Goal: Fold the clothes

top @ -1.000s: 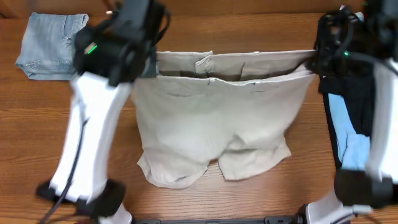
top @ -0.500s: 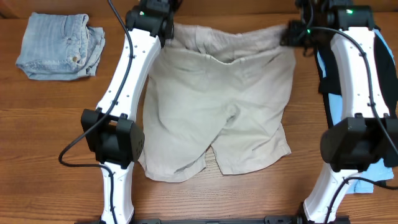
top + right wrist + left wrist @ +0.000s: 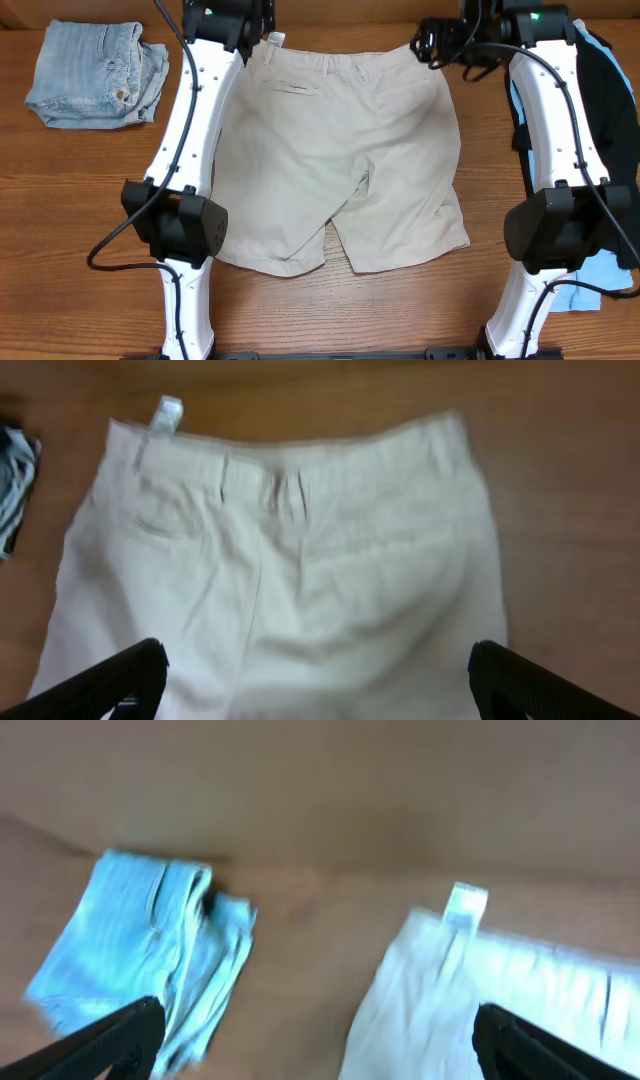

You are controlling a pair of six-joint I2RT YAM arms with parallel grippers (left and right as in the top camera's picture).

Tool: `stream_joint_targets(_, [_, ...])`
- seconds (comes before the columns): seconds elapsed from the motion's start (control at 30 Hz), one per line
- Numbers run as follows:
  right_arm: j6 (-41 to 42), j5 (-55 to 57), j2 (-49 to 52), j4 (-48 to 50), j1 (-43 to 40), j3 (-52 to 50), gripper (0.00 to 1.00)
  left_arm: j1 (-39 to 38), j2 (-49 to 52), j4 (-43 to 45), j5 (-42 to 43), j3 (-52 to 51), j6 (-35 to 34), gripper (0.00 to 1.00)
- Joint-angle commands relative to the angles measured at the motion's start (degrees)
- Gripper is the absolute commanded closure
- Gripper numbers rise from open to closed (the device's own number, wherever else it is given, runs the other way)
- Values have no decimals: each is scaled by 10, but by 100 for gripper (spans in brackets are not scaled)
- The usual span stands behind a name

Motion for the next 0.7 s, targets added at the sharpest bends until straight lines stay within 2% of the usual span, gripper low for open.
stream_joint_targets(0.0, [15,-23,-40,-55,-2,17,0,2,-34,-70,50,49,38,0])
stream_joint_targets(0.17, [42,-22,-40,-168,-1,6,1,2,-37,-166,132,54,49,0])
stream_joint_targets(0.33, [57,4,-40,-234,0,-34,10,3,-37,-210,167,54,50,0])
stream_joint_targets(0.5, [89,77,-42,-219,8,-122,12,3,-35,-213,167,54,54,0])
stream_joint_targets(0.67, [113,79,-89,-136,18,-257,18,3,-33,-222,166,53,56,0])
